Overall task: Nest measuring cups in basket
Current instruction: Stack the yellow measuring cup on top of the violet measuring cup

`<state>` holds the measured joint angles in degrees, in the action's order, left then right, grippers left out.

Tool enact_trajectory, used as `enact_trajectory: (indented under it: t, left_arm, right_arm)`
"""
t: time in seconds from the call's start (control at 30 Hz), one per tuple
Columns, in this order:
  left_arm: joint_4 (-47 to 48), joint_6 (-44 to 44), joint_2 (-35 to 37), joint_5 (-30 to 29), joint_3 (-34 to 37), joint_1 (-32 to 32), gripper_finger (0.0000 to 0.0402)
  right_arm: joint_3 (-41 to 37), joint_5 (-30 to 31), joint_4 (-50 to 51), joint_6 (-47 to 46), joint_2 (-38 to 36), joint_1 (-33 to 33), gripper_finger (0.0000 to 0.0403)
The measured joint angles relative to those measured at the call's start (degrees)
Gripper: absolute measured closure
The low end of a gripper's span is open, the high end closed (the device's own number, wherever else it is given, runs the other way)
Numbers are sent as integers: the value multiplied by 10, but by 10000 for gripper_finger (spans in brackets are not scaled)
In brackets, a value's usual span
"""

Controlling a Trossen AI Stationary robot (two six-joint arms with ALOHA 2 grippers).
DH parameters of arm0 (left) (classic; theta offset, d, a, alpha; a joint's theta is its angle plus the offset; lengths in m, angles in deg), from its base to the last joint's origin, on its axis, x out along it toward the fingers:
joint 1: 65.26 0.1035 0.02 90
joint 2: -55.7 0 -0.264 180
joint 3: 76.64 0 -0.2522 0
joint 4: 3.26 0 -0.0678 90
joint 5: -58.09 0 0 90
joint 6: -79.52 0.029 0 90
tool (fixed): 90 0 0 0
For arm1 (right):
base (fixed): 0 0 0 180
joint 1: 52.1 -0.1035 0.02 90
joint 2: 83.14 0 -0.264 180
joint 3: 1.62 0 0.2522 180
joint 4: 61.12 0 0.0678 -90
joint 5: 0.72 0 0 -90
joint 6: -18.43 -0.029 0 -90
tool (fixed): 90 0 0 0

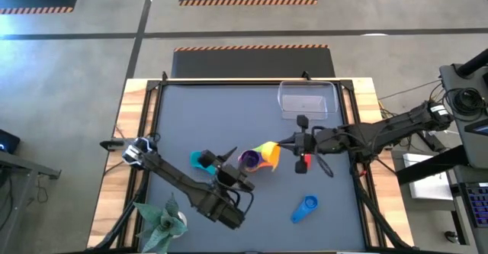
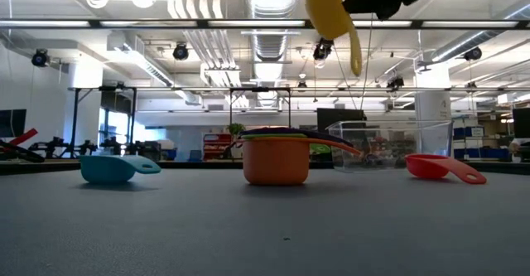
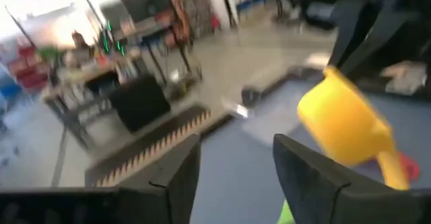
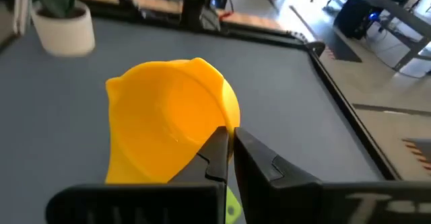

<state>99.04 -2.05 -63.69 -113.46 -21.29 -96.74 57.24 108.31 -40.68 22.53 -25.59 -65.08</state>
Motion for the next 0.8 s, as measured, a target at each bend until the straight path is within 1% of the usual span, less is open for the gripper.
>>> enact_trajectory:
  t: [0.1, 0.17, 0.23, 0.3, 0.37, 0.43, 0.47, 0.53, 0.63, 0.7, 0.73, 0.8]
  left_arm:
    - [-10, 8, 9, 79, 7, 8, 259]
    - [-52, 57, 9, 168, 9, 20, 276]
    - [-146, 166, 9, 266, 17, 32, 293]
    - [-285, 317, 8, 342, 34, 40, 308]
    - [-418, 472, 7, 394, 54, 41, 324]
    - [-521, 580, 11, 439, 68, 39, 339]
    - [-548, 607, 18, 454, 71, 39, 346]
    - [-573, 632, 37, 459, 72, 34, 360]
    - [-608, 660, 70, 411, 92, 23, 372]
    - [-664, 682, 92, 401, 136, 20, 379]
    - [-700, 693, 104, 407, 168, 19, 382]
    - [-796, 722, 132, 442, 240, 20, 388]
  right_arm:
    - [38, 0, 52, 14, 28, 0, 395]
    - [67, 0, 91, 20, 51, 0, 395]
    - [98, 0, 126, 27, 75, 0, 395]
    - [123, -2, 158, 33, 99, 0, 395]
    - [144, -8, 181, 41, 118, 0, 395]
    - [160, -23, 200, 42, 133, 0, 395]
    - [165, -26, 207, 43, 138, 0, 395]
    - [170, -28, 210, 47, 145, 0, 395]
    - [171, -30, 217, 48, 151, 0, 395]
    - [168, -32, 215, 48, 150, 0, 395]
    - [167, -32, 218, 48, 150, 0, 395]
    - [166, -43, 218, 45, 149, 0, 395]
